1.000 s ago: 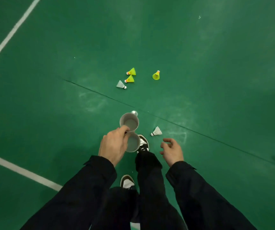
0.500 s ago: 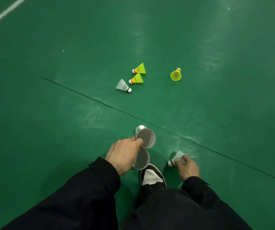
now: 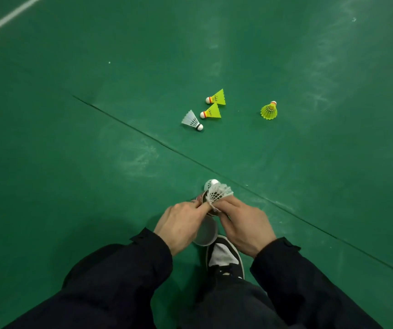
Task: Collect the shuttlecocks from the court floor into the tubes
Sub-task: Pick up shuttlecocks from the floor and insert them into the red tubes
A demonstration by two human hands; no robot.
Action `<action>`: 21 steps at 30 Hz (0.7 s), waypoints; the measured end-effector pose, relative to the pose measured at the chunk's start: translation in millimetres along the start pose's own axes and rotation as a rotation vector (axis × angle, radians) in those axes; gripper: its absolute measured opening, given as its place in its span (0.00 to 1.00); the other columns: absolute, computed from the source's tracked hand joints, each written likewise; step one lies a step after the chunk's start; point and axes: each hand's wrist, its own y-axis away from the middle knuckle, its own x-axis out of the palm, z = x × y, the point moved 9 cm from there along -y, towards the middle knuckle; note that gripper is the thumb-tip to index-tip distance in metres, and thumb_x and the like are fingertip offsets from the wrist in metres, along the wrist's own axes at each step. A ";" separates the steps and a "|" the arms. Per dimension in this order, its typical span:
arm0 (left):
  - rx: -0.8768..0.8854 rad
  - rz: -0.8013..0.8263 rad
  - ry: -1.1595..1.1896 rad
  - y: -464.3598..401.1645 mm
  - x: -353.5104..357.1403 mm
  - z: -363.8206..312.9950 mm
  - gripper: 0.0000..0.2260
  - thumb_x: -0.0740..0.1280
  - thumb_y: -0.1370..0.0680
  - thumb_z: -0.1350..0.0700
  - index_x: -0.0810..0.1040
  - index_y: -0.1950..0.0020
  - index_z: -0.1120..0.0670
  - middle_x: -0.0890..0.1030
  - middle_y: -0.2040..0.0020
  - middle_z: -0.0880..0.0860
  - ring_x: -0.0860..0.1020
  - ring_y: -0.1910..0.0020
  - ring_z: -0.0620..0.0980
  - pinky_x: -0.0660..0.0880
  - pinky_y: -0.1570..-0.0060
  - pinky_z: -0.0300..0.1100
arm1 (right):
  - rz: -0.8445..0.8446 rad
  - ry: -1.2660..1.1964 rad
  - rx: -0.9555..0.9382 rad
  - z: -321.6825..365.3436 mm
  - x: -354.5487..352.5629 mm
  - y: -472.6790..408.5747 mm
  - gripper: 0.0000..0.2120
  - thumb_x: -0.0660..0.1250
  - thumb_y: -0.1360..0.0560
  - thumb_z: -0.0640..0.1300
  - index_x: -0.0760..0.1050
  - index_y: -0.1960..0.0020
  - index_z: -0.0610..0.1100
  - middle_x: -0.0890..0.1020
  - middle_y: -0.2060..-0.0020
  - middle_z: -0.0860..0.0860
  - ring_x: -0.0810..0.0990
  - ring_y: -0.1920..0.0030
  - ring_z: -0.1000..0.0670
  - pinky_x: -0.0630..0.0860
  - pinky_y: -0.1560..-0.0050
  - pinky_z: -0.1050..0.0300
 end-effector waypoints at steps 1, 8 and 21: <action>0.003 0.000 0.009 3.9 2.8 2.4 0.18 0.64 0.18 0.63 0.61 0.36 0.47 0.79 0.49 0.53 0.75 0.58 0.53 0.77 0.54 0.51 | 0.071 0.015 0.007 2.1 6.5 -1.8 0.15 0.53 0.19 0.51 0.74 0.38 0.58 0.79 0.42 0.60 0.83 0.56 0.48 0.80 0.62 0.47; -0.043 -0.020 0.020 8.9 18.8 20.4 0.25 0.66 0.23 0.68 0.62 0.32 0.49 0.80 0.53 0.53 0.79 0.61 0.57 0.74 0.63 0.49 | 0.275 -0.002 0.090 6.9 38.8 -19.9 0.16 0.52 0.19 0.47 0.73 0.37 0.53 0.80 0.42 0.52 0.82 0.53 0.44 0.80 0.52 0.46; -0.369 -0.052 0.388 13.1 37.5 68.1 0.31 0.69 0.20 0.57 0.57 0.22 0.46 0.69 0.30 0.54 0.82 0.47 0.60 0.79 0.45 0.53 | 0.347 -0.174 0.039 12.3 70.6 -42.2 0.19 0.56 0.22 0.42 0.74 0.35 0.53 0.79 0.36 0.51 0.81 0.42 0.44 0.79 0.43 0.42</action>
